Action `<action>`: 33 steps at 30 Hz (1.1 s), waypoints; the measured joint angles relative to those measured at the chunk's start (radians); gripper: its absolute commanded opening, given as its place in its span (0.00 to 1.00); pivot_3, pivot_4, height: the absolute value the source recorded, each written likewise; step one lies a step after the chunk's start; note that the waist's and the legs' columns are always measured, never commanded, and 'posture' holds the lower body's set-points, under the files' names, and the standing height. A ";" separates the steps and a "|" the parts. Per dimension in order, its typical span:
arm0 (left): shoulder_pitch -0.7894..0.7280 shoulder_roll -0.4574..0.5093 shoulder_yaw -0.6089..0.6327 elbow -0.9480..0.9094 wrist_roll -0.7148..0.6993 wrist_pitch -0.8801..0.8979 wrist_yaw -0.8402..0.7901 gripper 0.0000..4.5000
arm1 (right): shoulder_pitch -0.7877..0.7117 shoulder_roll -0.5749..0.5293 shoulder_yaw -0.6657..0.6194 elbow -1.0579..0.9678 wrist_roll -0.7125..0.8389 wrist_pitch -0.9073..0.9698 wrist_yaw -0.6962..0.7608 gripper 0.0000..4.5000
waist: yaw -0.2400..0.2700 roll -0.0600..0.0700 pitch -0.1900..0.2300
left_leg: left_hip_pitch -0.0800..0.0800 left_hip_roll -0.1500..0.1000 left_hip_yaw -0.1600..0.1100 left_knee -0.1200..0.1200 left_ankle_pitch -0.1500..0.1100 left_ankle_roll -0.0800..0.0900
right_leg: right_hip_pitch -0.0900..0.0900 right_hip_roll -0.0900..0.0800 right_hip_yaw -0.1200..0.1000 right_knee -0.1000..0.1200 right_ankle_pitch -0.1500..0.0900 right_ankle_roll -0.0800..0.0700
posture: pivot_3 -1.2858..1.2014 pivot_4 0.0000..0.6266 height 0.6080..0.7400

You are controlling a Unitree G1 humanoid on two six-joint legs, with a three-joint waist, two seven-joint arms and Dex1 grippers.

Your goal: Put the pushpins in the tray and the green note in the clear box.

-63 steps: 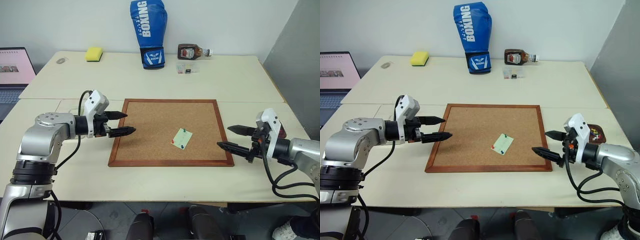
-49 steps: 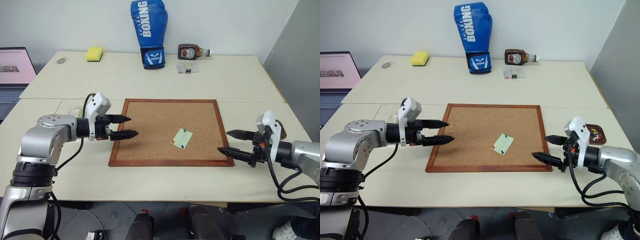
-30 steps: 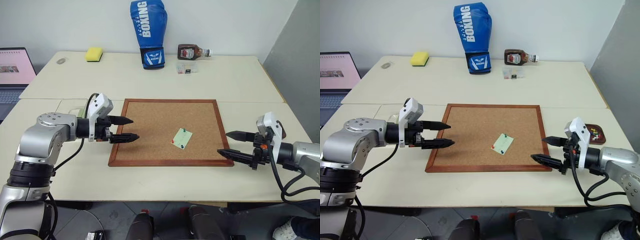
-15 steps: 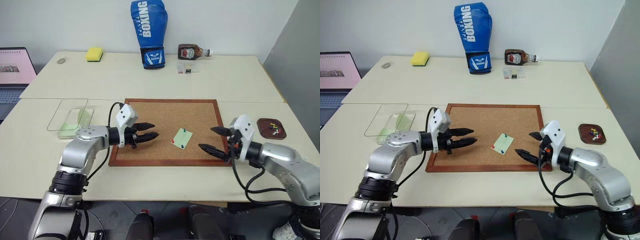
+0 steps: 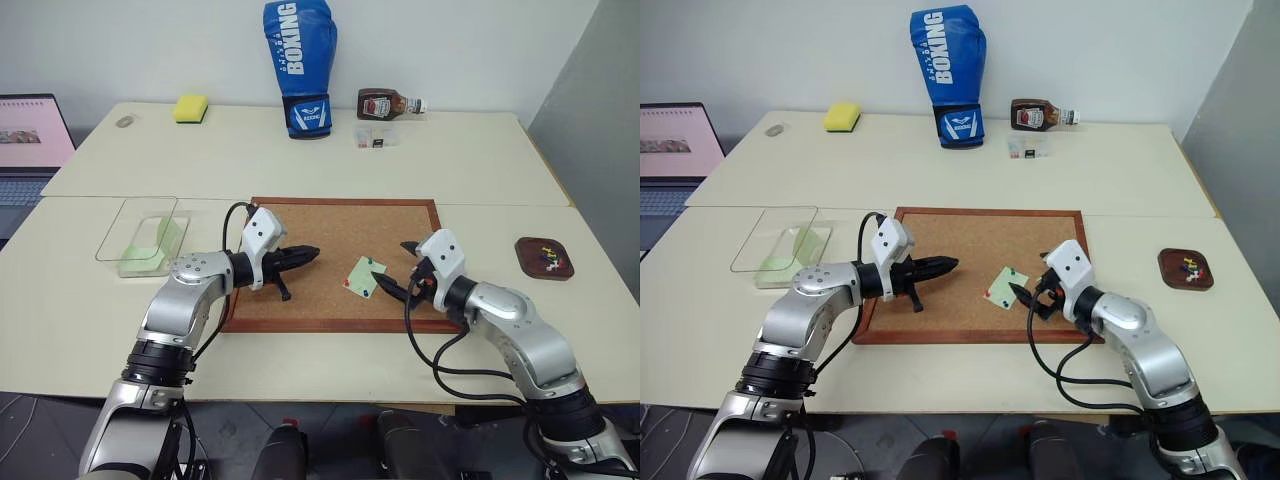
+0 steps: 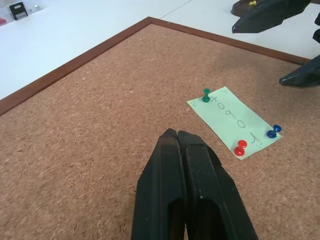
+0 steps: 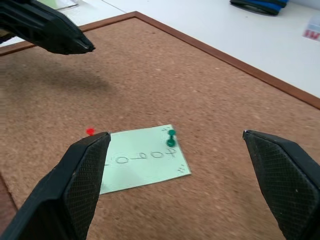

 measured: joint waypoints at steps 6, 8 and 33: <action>0.050 -0.037 -0.051 0.046 0.049 -0.024 0.027 0.01 | -0.028 0.037 0.018 0.084 -0.044 -0.022 0.000 1.00 | -0.001 0.000 0.000 | 0.001 0.000 0.000 0.000 0.000 0.000 | 0.000 0.000 0.000 0.001 0.000 0.000 | 0.52 0.24 1.00; 0.057 -0.040 -0.059 0.056 0.063 -0.042 0.036 0.01 | -0.034 0.043 0.019 0.098 -0.055 -0.024 0.001 1.00 | 0.000 0.000 0.000 | 0.001 0.000 0.000 0.000 0.000 0.000 | 0.000 0.000 0.000 0.001 0.000 0.000 | 0.52 0.24 1.00; 0.032 -0.038 -0.086 0.095 0.115 -0.094 0.025 0.00 | -0.129 0.184 0.052 0.370 -0.137 -0.107 0.012 0.50 | -0.002 0.001 -0.001 | 0.010 0.000 -0.001 0.000 0.000 0.000 | 0.008 0.000 0.000 0.000 0.000 0.000 | 0.52 0.24 1.00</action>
